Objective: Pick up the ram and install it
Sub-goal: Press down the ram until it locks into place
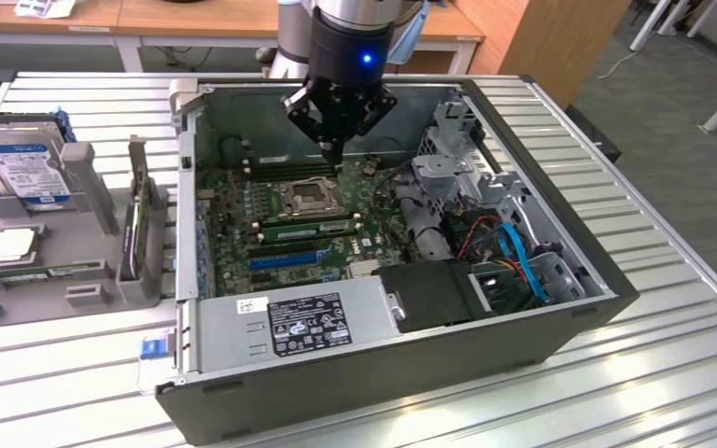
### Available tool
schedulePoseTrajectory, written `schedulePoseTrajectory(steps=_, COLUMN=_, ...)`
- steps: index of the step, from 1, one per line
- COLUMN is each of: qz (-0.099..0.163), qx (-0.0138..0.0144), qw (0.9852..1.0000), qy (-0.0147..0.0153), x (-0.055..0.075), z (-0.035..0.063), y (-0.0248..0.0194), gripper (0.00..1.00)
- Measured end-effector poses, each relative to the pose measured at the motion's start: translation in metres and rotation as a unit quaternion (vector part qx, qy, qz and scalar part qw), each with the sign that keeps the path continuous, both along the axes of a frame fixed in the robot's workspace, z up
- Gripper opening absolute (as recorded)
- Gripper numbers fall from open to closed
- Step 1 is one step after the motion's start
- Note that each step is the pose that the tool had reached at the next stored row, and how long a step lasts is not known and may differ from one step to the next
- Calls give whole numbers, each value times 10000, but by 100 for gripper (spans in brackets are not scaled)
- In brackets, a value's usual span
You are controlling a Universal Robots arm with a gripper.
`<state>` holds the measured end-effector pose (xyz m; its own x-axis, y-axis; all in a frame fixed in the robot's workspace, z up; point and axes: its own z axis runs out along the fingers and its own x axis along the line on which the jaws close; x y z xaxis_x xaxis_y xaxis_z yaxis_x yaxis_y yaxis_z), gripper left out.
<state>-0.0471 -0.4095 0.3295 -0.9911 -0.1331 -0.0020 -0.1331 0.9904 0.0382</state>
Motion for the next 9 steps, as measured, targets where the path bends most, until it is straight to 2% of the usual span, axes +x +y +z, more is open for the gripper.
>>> schedulePoseTrajectory(steps=3, qz=-207, qx=0, qw=9998, qy=0, x=0, z=-1, y=0, gripper=10)
schedulePoseTrajectory(steps=7, qz=-489, qx=0, qw=9988, qy=0, x=0, z=-2, y=0, gripper=10)
schedulePoseTrajectory(steps=9, qz=-551, qx=0, qw=9985, qy=0, x=0, z=-2, y=0, gripper=10)
